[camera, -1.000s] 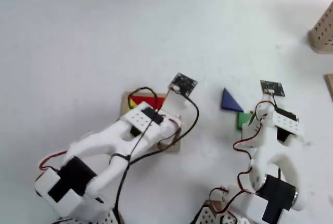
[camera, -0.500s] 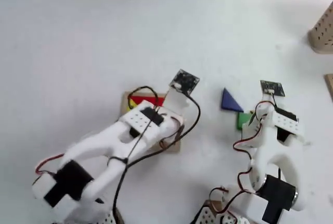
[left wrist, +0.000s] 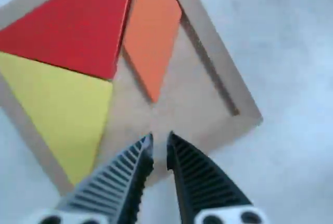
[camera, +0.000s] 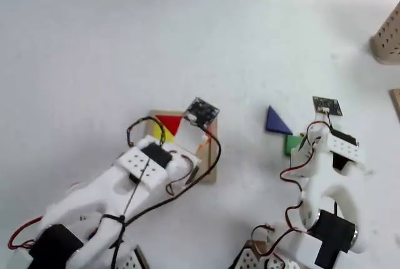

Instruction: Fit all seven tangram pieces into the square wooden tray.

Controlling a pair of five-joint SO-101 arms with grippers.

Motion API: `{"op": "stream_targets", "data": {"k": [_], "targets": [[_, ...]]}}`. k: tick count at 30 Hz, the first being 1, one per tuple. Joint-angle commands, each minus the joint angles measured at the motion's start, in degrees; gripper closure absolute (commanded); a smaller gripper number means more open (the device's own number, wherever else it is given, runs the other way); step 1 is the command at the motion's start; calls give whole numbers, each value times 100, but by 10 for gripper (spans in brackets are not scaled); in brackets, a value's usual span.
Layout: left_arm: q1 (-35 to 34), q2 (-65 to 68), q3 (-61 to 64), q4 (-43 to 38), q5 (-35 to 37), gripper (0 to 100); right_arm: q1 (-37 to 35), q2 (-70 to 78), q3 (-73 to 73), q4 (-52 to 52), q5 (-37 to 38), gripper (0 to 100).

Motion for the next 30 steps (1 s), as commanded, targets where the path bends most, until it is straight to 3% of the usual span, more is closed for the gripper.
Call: {"op": "stream_targets", "data": {"k": [1,5,16,22,30], "targets": [[-13,-57,-18,-114,-97,928,-101,-224,-18,-75,70,981],[31,796,-343,-545,-123,928,-101,-224,-18,-75,70,981],[-207,2299,-1846,-527,-352,924,-101,-224,-18,-75,70,981],[-101,2255,-1864,-448,-413,928,-101,-224,-18,-75,70,981],[-277,1112,-1855,703,-1319,924,-101,-224,-18,-40,369,981]]}}
